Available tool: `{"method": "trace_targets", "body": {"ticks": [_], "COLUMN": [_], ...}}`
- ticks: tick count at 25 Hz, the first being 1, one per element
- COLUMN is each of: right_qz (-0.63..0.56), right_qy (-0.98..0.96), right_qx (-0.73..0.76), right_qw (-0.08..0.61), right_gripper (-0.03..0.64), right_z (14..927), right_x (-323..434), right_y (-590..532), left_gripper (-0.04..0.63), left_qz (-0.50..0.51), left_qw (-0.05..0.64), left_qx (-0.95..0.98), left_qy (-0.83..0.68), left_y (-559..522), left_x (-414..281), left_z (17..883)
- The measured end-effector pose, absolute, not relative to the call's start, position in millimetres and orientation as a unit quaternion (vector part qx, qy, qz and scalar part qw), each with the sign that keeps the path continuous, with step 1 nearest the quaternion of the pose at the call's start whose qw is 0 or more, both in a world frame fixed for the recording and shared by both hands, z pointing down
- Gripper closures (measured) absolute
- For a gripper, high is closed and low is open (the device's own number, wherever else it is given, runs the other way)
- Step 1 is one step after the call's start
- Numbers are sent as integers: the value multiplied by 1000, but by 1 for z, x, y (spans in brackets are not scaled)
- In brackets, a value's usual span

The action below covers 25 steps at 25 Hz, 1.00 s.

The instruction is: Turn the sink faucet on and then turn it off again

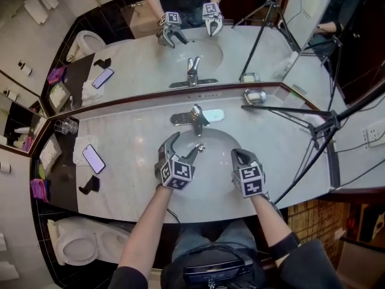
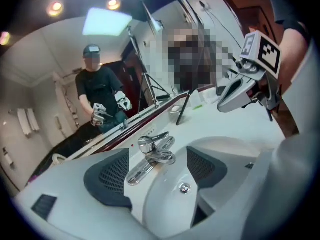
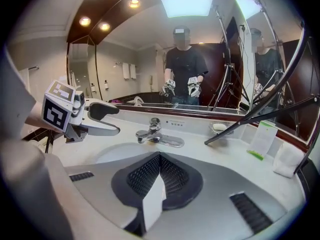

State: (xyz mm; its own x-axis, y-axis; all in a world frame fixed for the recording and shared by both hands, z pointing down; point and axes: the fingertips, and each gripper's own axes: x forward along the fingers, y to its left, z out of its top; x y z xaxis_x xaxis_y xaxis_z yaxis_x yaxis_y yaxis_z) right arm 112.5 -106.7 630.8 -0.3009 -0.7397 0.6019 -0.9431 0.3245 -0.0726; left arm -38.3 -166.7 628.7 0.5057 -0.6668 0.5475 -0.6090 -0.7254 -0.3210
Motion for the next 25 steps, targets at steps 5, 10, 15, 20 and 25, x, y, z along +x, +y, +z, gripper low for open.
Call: {"method": "trace_targets", "body": {"ticks": [5,10,15,20,25], "right_qz": [209,213,211,221,228], "right_qy": [-776,-778,-777,-772,-769], "right_qx": [541,537,541,542,542], "right_qw": [248,246,243,246,250], "right_gripper": [600,600,600,600,600], "right_z": [649,639,639,649,657], "right_x": [108,100,107,118,125], "right_y": [-126,-150,-160,-156,-152], "left_gripper": [229,229,230,238,360], "left_qz": [-373,-391,-402,-407,-405], "left_qw": [119,150,164,164,175], "left_qx": [-851,-850,-849,-851,-852], "left_qy": [350,320,302,289,282], "left_y": [-198,-217,-235,-251,-254], "left_x": [-18,13,35,46,54], "left_z": [637,647,661,680,679]}}
